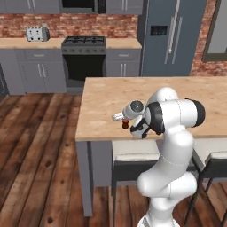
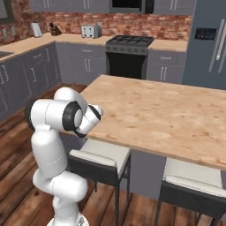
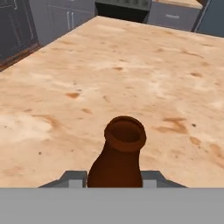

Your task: Place the large bottle from the dining counter next to the other large bottle outside the sink, and place the small bottle from the dining counter next to the other small bottle inside the sink.

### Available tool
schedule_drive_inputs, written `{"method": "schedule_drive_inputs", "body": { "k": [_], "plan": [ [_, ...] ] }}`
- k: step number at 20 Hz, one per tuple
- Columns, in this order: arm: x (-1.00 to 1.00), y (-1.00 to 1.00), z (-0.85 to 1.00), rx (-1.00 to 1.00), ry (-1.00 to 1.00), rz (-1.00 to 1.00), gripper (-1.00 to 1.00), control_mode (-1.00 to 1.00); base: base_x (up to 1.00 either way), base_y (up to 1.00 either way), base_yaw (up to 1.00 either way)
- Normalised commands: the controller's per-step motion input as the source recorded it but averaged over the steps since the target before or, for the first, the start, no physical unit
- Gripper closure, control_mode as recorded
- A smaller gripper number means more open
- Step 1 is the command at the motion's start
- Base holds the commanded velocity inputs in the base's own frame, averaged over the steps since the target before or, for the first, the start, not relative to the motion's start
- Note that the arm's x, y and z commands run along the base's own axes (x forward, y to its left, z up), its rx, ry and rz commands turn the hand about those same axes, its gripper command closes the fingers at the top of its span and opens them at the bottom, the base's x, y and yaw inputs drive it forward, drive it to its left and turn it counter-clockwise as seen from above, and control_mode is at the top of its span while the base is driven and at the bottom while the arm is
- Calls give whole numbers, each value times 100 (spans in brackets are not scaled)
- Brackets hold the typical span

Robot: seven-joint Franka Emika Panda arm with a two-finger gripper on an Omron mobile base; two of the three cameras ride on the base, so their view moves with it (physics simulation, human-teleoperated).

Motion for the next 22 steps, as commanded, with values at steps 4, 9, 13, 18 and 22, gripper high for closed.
{"method": "schedule_drive_inputs", "body": {
  "k": [4,9,13,18,22],
  "plan": [
    [0,0,0,0,0,0,100,100,0,82,4],
    [0,0,0,0,0,0,100,100,0,90,5],
    [0,0,0,0,0,0,100,100,5,89,8],
    [0,0,0,0,0,0,100,100,19,85,11],
    [0,0,0,0,0,0,100,100,41,74,17]
  ]
}}
